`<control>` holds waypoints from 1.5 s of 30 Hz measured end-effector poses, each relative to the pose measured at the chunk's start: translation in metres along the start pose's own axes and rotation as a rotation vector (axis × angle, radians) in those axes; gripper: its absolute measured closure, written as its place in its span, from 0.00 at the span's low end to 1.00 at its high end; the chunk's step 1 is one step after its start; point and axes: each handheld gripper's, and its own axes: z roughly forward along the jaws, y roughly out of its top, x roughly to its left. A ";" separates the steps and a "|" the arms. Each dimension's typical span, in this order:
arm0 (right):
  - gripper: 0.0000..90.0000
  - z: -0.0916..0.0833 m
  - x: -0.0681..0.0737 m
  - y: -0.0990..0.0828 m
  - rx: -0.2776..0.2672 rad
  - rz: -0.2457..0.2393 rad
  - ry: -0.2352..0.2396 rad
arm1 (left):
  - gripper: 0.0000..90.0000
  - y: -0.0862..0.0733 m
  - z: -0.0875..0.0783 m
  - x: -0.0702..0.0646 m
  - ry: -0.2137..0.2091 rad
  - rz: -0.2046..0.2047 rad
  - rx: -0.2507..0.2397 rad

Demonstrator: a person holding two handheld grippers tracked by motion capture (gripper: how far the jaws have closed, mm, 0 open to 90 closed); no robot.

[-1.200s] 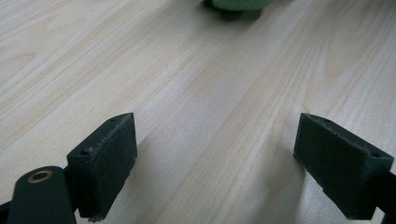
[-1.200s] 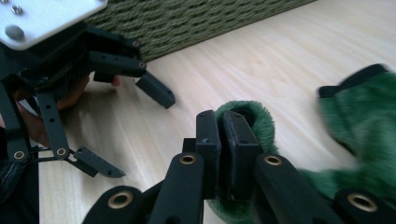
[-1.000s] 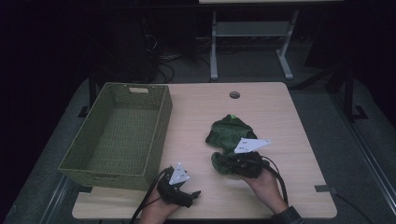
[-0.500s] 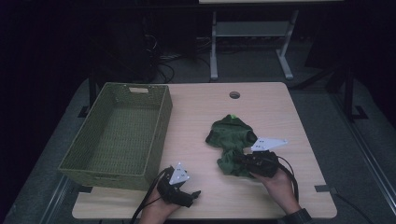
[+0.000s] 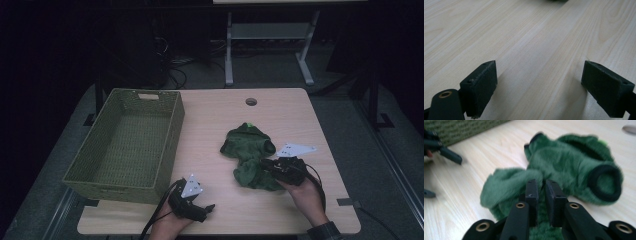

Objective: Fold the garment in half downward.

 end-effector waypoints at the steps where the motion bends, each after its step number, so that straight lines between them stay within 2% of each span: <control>1: 0.95 -0.002 0.001 0.003 -0.013 -0.006 0.008 | 0.14 0.000 0.000 0.000 0.000 0.001 0.002; 3: 0.97 -0.003 0.003 0.008 -0.037 -0.009 0.032 | 0.14 0.000 0.000 0.000 0.001 0.007 0.007; 5: 0.98 0.001 0.005 0.011 -0.034 -0.011 0.049 | 0.14 0.000 0.000 0.000 0.001 0.002 0.002; 15: 0.98 0.045 -0.004 -0.009 0.145 0.007 0.044 | 0.14 0.000 0.000 0.000 -0.001 0.003 0.006; 17: 0.99 0.053 -0.006 -0.013 0.186 0.012 0.055 | 0.14 0.000 0.000 0.000 -0.001 0.003 0.006; 19: 1.00 0.058 -0.007 -0.016 0.188 0.031 0.078 | 0.14 0.000 0.000 0.000 -0.001 0.003 0.006; 22: 0.99 0.059 -0.005 -0.015 0.187 0.008 0.070 | 0.14 0.001 0.000 0.001 -0.004 0.009 0.006; 24: 0.93 0.054 -0.007 -0.013 0.170 0.017 0.070 | 0.14 0.000 0.000 0.002 -0.010 0.015 0.005; 26: 0.83 0.045 -0.010 -0.011 0.129 0.031 0.058 | 0.14 0.000 0.000 0.002 -0.014 0.018 0.005; 27: 0.82 0.040 -0.012 -0.010 0.113 0.036 0.053 | 0.14 0.000 0.000 0.002 -0.015 0.020 0.006; 32: 0.67 0.017 -0.023 -0.008 0.061 0.057 0.024 | 0.14 0.000 0.000 0.003 -0.024 0.024 0.005; 35: 0.59 0.005 -0.028 -0.011 0.053 0.063 0.012 | 0.14 0.000 0.000 0.003 -0.024 0.024 0.005; 38: 0.56 -0.005 -0.031 -0.018 0.057 0.064 0.011 | 0.14 0.000 0.000 0.003 -0.025 0.024 0.004; 43: 0.56 -0.023 -0.038 -0.034 0.047 0.065 0.011 | 0.14 0.000 0.000 0.004 -0.032 0.030 0.004; 45: 0.56 -0.032 -0.040 -0.040 0.042 0.058 -0.007 | 0.14 0.000 -0.001 0.004 -0.033 0.032 0.005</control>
